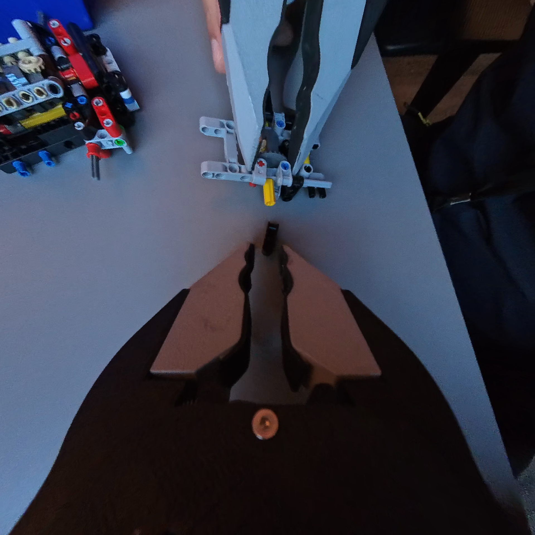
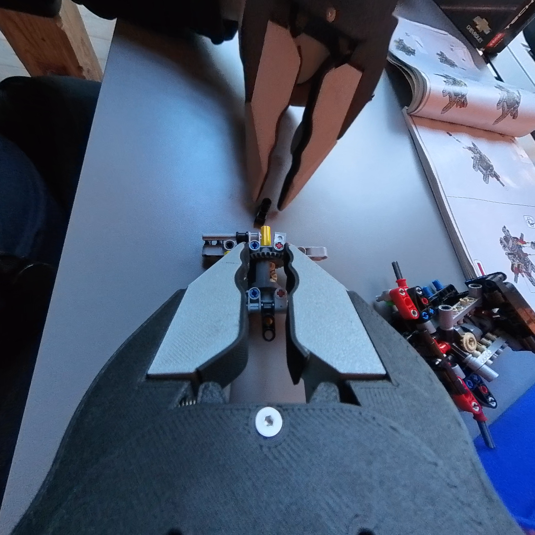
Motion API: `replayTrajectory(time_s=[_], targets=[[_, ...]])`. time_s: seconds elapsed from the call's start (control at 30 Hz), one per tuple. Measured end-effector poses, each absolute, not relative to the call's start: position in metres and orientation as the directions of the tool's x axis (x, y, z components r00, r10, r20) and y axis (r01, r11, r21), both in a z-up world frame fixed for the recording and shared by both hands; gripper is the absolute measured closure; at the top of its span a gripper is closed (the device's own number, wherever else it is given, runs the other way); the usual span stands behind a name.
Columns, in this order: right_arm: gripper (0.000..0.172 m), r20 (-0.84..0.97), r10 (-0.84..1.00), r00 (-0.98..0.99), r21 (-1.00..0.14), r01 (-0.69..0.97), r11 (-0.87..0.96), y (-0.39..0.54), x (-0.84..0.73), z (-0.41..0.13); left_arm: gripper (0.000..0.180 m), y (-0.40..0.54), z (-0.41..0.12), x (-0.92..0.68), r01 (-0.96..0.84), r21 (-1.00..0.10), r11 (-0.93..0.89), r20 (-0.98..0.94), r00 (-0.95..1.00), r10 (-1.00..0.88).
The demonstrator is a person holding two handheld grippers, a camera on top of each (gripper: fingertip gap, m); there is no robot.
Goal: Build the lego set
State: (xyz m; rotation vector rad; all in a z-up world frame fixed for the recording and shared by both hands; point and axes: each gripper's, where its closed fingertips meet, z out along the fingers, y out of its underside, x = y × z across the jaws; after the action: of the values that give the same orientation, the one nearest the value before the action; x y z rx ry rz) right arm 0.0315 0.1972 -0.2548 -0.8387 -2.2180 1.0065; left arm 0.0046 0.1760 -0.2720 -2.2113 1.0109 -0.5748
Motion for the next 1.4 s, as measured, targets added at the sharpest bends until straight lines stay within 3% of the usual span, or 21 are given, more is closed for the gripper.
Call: replayTrajectory(time_s=[0.13,0.3,0.47,0.87,1.13,1.4], targets=[[0.151,0.222,0.727,-0.650,-0.796,0.310,0.520,0.197,0.031,-0.255,0.175,0.180,-0.273,0.007,-0.485,-0.702,-0.522,0.133,0.630,-0.765],[0.151,0.202,0.731,-0.652,-0.800,0.321,0.507,0.198,0.031,-0.255,0.176,0.188,-0.267,0.012,-0.227,-0.655,-0.720,0.435,0.666,-0.606],[0.151,0.190,0.736,-0.650,-0.802,0.329,0.498,0.199,0.030,-0.255,0.175,0.188,-0.251,0.010,-0.049,-0.633,-0.773,0.614,0.576,-0.540],[0.151,0.171,0.739,-0.652,-0.806,0.339,0.486,0.199,0.030,-0.255,0.175,0.190,-0.249,0.017,-0.052,-0.652,-0.757,0.596,0.581,-0.554],[0.151,0.171,0.739,-0.651,-0.806,0.340,0.485,0.199,0.030,-0.255,0.176,0.195,-0.250,0.019,-0.181,-0.710,-0.680,0.403,0.688,-0.604],[0.150,0.167,0.740,-0.651,-0.806,0.342,0.483,0.199,0.030,-0.255,0.176,0.192,-0.259,0.019,-0.276,-0.672,-0.687,0.311,0.737,-0.601]])
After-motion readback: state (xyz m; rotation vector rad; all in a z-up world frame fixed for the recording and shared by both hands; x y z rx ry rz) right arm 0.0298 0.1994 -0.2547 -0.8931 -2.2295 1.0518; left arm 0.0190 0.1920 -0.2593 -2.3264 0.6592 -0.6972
